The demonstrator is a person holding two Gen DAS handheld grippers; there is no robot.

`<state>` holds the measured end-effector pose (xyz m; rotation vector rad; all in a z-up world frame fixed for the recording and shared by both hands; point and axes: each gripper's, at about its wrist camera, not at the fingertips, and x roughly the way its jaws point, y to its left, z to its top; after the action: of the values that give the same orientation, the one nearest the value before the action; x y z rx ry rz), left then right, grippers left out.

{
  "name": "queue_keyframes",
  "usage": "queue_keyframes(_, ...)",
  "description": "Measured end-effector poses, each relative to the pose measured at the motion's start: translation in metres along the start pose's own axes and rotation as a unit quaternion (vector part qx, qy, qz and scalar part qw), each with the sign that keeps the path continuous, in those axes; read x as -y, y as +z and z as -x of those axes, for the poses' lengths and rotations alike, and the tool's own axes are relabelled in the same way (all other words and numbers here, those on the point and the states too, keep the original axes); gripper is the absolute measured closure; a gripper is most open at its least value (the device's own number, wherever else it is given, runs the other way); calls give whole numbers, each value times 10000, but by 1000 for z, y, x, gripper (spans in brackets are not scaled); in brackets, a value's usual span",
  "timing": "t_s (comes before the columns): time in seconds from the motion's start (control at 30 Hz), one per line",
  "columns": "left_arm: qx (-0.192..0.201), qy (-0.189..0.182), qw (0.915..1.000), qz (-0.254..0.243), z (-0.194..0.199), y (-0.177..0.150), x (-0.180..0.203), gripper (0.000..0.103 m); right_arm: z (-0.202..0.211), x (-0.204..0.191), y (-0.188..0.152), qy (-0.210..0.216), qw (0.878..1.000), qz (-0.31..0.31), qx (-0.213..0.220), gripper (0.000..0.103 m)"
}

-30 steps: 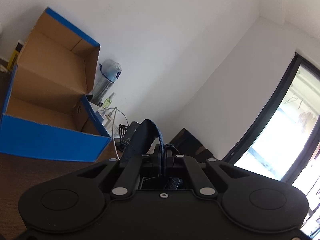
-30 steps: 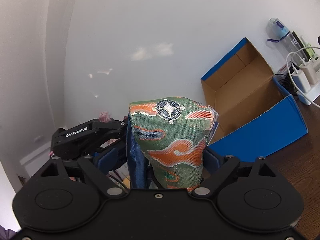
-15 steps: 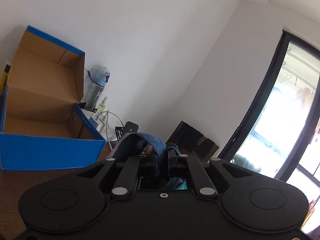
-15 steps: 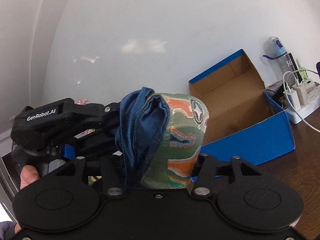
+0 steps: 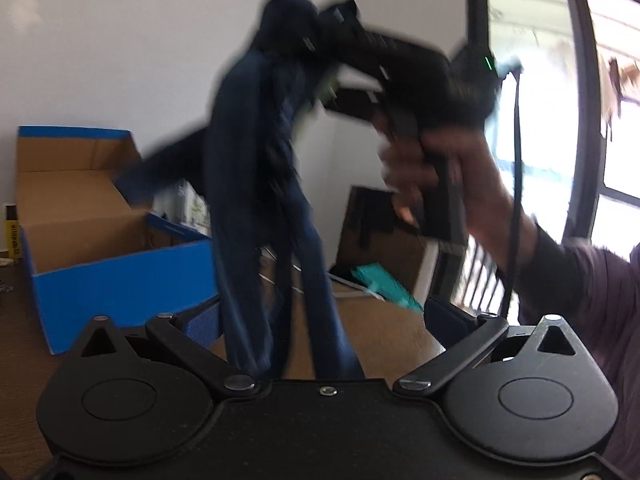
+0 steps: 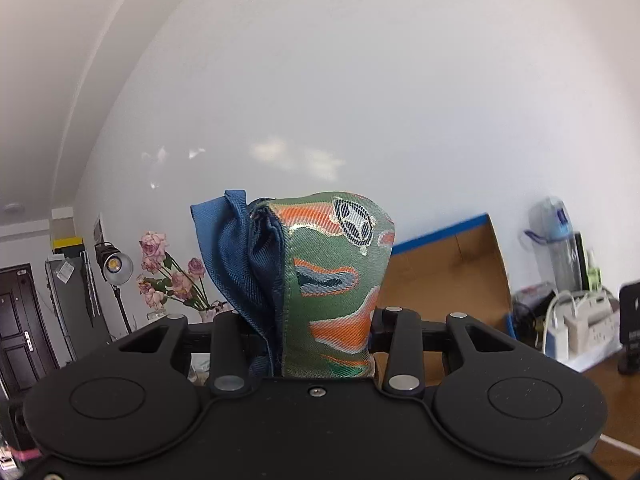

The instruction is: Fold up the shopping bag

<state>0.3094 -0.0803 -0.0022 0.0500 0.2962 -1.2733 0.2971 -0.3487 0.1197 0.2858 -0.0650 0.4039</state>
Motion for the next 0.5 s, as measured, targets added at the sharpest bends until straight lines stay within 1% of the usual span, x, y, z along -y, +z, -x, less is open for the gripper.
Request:
queue_keyframes(0.03, -81, -130, 9998, 104, -6, -2, 0, 0, 2, -4, 3, 11, 10000, 47, 29, 62)
queue_keyframes(0.07, -162, -256, 9993, 219, -11, -3, 0, 3, 3, -9, 13, 57, 9998, 152, 102, 62)
queue_keyframes(0.1, -250, -386, 9982, 374, -15, -2, -3, 12, 6, -16, 21, 117, 9994, 282, 144, 62)
queue_keyframes(0.13, -345, -594, 9967, 424, -16, -1, -6, 59, 8, -22, 29, 179, 9988, 413, 184, 62)
queue_keyframes(0.17, -432, -681, 9958, 441, -18, 1, -8, 100, 11, -27, 33, 178, 9980, 570, 221, 62)
queue_keyframes(0.23, -546, -439, 9954, 647, -14, 8, -18, 100, 17, -36, 40, 91, 9950, 952, 273, 62)
queue_keyframes(0.3, -295, -480, 9963, 650, 0, 15, -22, 101, 22, -38, 40, -54, 9922, 1225, 236, 61)
queue_keyframes(0.4, 387, -609, 9944, 770, 26, 35, -31, 101, 28, -37, 34, -250, 9888, 1468, 136, 61)
queue_keyframes(0.47, 880, -698, 9906, 781, 38, 53, -33, 100, 32, -35, 24, -398, 9853, 1662, -20, 61)
queue_keyframes(0.5, 1065, -690, 9890, 766, 40, 59, -33, 100, 33, -34, 20, -412, 9851, 1667, -77, 61)
